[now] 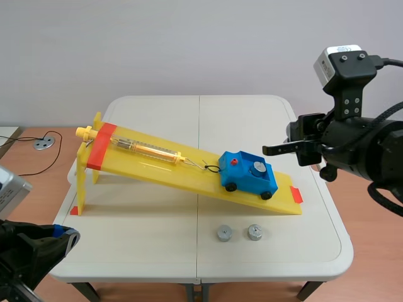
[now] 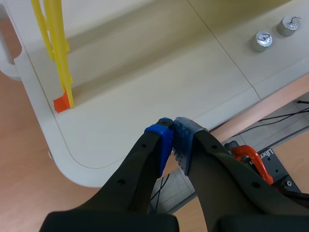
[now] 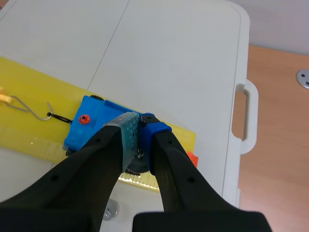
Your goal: Place the four metal weights on the blue cart on the ramp.
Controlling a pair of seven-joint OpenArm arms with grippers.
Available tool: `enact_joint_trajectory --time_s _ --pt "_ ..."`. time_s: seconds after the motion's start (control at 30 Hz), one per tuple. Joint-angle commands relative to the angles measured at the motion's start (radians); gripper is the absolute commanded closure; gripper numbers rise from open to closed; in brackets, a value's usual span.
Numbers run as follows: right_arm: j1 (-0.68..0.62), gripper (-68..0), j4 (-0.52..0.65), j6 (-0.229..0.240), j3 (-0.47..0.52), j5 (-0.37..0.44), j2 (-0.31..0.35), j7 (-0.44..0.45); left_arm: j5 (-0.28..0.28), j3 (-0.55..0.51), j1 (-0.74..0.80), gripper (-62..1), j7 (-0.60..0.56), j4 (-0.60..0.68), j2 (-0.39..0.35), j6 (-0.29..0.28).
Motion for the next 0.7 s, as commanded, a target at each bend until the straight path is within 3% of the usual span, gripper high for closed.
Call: enact_joint_trajectory --time_s 0.0,0.37,0.5,0.67 --pt "0.100 -0.6 0.014 -0.002 0.001 0.049 0.001 0.154 -0.044 -0.014 -0.019 -3.6 -0.096 0.062 -0.006 -0.020" --pt "0.221 -0.6 -0.158 0.058 0.001 0.071 -0.063 0.184 -0.044 -0.014 -0.019 -3.6 -0.096 0.062 -0.006 -0.020" --pt "0.246 -0.6 -0.202 0.059 -0.007 0.071 -0.079 0.191 -0.044 -0.014 -0.019 -3.6 -0.097 0.062 -0.006 -0.020" --pt "0.270 -0.6 -0.248 0.108 -0.011 0.080 -0.094 0.203 -0.044 -0.014 -0.019 -3.6 -0.097 0.062 -0.006 -0.020"
